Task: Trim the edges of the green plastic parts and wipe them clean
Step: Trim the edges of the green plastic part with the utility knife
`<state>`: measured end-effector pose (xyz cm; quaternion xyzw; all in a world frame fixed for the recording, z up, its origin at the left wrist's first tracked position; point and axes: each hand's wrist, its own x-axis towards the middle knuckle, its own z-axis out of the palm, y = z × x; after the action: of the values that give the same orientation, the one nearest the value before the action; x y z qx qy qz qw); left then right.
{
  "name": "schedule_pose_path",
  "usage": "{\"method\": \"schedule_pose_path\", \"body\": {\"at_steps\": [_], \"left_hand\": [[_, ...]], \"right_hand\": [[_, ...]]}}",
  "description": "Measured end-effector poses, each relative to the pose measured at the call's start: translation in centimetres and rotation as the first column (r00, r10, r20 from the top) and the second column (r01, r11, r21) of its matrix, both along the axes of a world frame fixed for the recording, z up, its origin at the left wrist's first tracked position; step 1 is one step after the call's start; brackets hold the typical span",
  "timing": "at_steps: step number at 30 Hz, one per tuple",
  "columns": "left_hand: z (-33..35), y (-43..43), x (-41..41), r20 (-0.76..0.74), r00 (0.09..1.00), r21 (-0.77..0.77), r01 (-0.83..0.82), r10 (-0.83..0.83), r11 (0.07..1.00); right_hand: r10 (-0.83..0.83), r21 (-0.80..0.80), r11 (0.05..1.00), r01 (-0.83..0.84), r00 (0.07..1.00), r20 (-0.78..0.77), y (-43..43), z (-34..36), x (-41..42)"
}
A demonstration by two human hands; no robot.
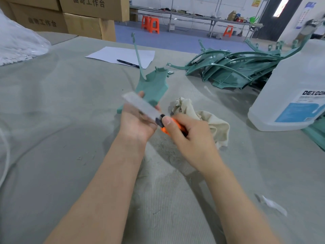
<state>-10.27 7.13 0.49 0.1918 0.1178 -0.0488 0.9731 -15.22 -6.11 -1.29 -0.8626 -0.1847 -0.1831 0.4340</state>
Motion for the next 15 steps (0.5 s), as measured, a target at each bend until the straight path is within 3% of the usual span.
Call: {"method": "schedule_pose_path", "body": {"at_steps": [3, 7, 15], "left_hand": [[0.3, -0.3, 0.0, -0.053, 0.998, 0.034, -0.044, 0.046, 0.998], [0.3, -0.5, -0.3, -0.057, 0.998, 0.012, -0.023, 0.023, 1.0], [0.4, -0.5, -0.5, -0.05, 0.999, -0.005, -0.021, 0.02, 1.0]], "right_hand": [[-0.11, 0.134, 0.985, 0.108, 0.994, 0.008, -0.4, 0.2, 0.4], [-0.257, 0.149, 0.955, 0.256, 0.966, -0.012, -1.2, 0.0, 0.9], [-0.206, 0.132, 0.968, 0.212, 0.977, -0.058, -0.9, 0.0, 0.9]]}}
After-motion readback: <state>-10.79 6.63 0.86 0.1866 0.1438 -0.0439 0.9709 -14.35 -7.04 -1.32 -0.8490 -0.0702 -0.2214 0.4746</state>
